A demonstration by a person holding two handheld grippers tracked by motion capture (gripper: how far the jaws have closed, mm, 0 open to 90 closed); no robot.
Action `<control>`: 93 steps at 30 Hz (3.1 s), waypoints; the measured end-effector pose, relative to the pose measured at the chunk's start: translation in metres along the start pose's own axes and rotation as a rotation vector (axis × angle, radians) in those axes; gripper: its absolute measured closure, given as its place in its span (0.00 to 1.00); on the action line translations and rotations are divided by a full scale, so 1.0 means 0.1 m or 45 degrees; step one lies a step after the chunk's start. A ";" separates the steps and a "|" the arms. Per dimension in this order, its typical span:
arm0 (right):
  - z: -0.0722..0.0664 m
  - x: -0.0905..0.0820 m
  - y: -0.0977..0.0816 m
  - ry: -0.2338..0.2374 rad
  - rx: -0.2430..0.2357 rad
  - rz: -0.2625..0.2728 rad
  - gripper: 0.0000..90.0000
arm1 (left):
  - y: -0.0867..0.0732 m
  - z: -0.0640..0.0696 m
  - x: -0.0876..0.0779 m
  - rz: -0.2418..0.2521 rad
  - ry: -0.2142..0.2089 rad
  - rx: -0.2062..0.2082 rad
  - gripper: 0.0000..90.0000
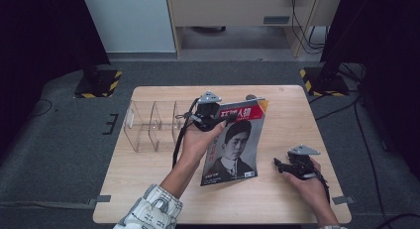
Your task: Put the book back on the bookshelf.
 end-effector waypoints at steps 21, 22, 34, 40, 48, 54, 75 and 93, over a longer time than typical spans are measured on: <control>-0.01 0.00 0.00 0.002 -0.004 -0.001 0.39 | 0.18 -0.03 -0.19 0.053 0.017 -0.011 0.96; -0.01 0.00 0.00 0.002 -0.004 -0.001 0.39 | 0.19 -0.04 -0.19 0.054 0.018 -0.012 0.96; -0.02 0.00 -0.01 0.002 -0.004 -0.003 0.36 | 0.27 -0.07 -0.30 0.075 0.038 -0.016 0.96; -0.03 0.00 -0.02 0.000 -0.005 -0.005 0.35 | 0.27 -0.07 -0.34 0.073 0.036 -0.016 0.96; -0.03 0.00 -0.02 0.002 -0.003 -0.006 0.34 | 0.23 -0.05 -0.43 0.080 0.035 -0.013 0.96; -0.03 0.00 -0.02 0.004 -0.006 -0.011 0.34 | 0.20 -0.05 -0.51 0.085 0.031 -0.005 0.96; -0.04 -0.01 -0.03 0.003 -0.001 -0.014 0.34 | 0.16 -0.04 -0.79 0.090 0.033 0.014 0.96; -0.04 -0.01 -0.03 0.005 -0.004 -0.013 0.34 | 0.09 -0.11 -1.11 0.098 0.050 0.016 0.96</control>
Point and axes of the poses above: each handheld gripper's, and its own axes: x roughly forward along the jaws, y roughly out of its top, z roughly to its right, the point moved 10 cm from there along x, roughly forward along the jaws, and after that the axes turned 15 degrees about x, right-handed, at the moved point
